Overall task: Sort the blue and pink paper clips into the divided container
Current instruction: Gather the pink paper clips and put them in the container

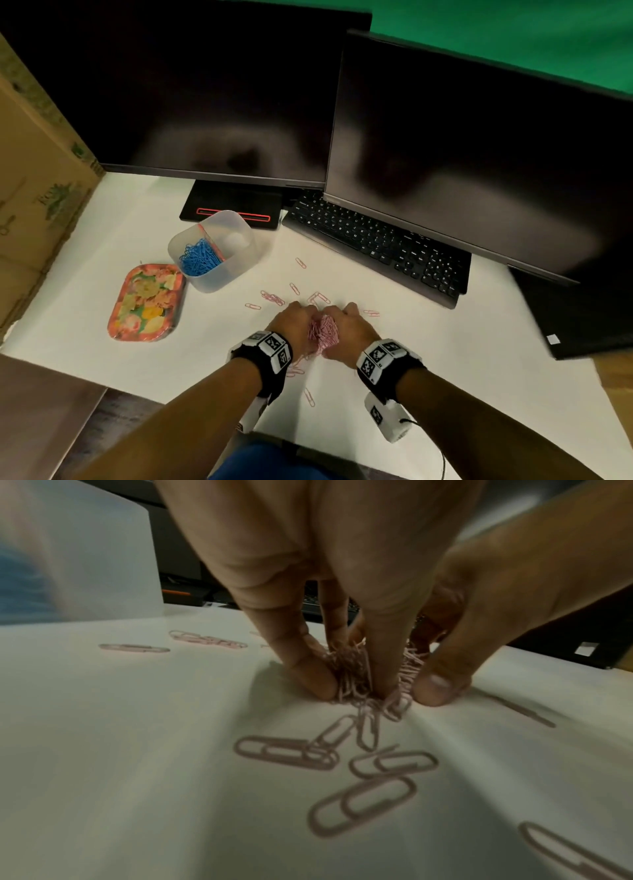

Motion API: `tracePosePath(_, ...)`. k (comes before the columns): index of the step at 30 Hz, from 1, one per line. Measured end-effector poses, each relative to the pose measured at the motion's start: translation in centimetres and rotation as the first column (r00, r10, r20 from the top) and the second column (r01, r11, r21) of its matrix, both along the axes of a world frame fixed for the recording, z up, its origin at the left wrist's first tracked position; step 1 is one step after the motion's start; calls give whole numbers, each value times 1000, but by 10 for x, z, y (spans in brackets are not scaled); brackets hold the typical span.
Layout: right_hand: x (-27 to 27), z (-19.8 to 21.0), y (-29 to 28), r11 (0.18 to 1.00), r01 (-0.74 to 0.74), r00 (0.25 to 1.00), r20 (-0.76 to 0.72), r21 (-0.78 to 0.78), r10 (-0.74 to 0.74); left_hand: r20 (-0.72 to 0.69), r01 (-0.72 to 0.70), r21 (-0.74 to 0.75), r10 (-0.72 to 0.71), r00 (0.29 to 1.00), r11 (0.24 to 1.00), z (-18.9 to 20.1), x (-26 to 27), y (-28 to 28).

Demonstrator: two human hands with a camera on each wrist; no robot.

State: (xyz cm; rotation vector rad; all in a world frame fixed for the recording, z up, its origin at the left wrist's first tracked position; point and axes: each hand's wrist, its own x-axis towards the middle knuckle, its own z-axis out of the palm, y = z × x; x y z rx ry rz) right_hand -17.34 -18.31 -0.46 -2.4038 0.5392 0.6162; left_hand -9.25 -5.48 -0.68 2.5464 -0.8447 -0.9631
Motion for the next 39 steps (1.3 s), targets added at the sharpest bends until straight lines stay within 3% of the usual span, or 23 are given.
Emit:
tracePosePath(4,13,1,3,998,-58,998,24,14,57,-3,-50,-45,50,999,998,1,2,-3)
tracePosePath(12,23,6,-1,988,64,995,71,140,-75,-60,-166,-153,159,985,974,6,10,-4)
tracePosePath(20,49,31,-8,983,37,994,90,182,-54,-23,-201,-211,200,979,957,34,36,1)
tracePosePath(32,177,97,34,992,-107,977,190,59,94,175,-271,-196,305,936,942,107,146,40)
tracePosePath(39,240,95,73,998,-55,990,133,6,53,183,-415,-77,422,888,907,106,197,60)
